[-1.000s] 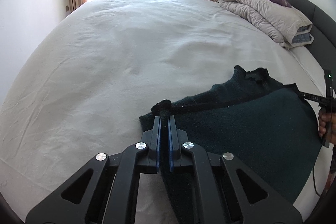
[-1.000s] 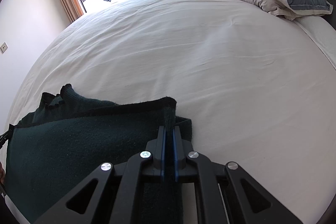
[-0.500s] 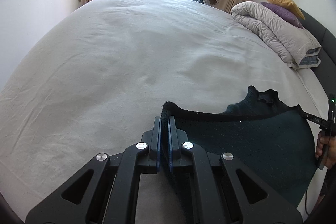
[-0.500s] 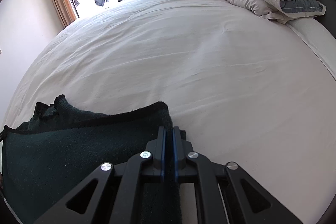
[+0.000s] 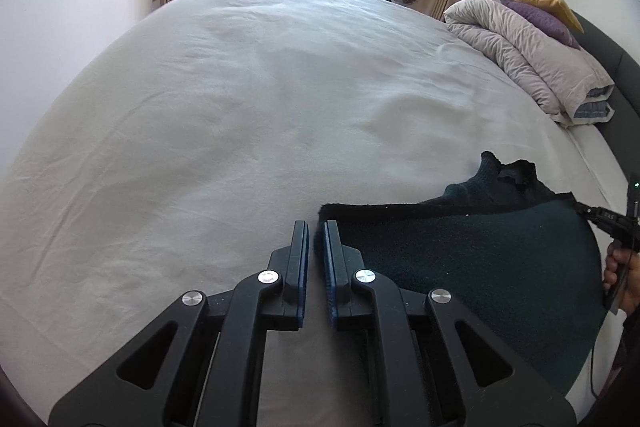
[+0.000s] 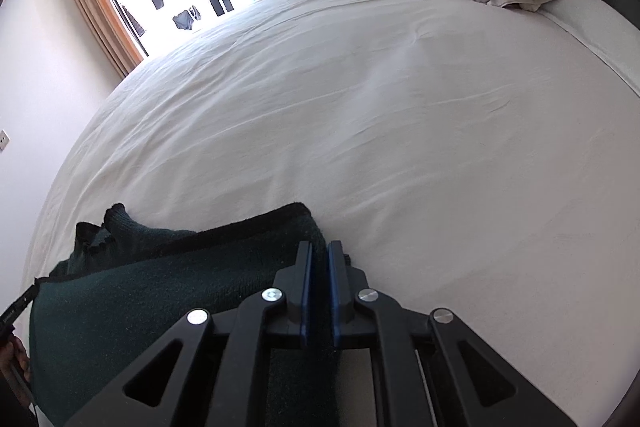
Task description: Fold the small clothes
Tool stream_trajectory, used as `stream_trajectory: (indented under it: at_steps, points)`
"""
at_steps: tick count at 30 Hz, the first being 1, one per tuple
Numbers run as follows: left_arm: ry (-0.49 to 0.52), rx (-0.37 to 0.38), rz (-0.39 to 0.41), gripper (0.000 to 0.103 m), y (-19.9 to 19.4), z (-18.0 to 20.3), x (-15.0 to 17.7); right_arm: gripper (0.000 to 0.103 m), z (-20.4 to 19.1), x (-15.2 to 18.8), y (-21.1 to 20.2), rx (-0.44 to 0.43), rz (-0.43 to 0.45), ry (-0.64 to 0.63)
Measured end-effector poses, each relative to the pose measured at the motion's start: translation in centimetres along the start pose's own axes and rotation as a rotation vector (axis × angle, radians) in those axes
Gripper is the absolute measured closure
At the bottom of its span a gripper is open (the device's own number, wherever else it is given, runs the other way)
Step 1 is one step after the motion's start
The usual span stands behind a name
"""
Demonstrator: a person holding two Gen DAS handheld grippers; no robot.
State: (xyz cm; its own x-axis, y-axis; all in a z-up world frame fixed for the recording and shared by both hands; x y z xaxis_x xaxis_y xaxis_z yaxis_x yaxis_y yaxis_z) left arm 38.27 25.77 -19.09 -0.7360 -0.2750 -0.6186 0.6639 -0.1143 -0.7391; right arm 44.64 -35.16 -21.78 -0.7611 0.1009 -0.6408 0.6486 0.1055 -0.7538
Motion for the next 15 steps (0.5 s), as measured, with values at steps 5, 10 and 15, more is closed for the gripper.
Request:
stream_trajectory:
  at_steps: [5, 10, 15]
  points:
    - [0.121, -0.003, 0.127, 0.094, -6.1, 3.9, 1.0, 0.078, -2.7, 0.5, -4.8, 0.039, 0.101, -0.118]
    - [0.296, 0.062, 0.038, 0.094, -6.1, 10.2, 5.4, 0.078, -6.0, 3.4, -7.7, -0.079, 0.110, -0.178]
    - [0.286, -0.039, -0.084, 0.094, -1.7, 8.4, 8.9, 0.078, -7.2, 6.9, -7.1, -0.172, 0.028, -0.195]
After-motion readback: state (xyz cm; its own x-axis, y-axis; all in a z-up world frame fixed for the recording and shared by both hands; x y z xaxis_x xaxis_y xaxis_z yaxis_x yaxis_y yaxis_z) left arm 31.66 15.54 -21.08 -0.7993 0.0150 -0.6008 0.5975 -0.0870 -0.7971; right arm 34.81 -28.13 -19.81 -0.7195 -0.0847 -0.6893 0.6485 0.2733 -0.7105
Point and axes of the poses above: each gripper's, at about its wrist camera, not at the fingertips, and y roughly the way its jaws point, z to its right, x to its underside, the point moved 1 cm from there along y, roughly the way its jaws point, and after that the axes turned 10 degrees about -y, right-handed, at the moved point
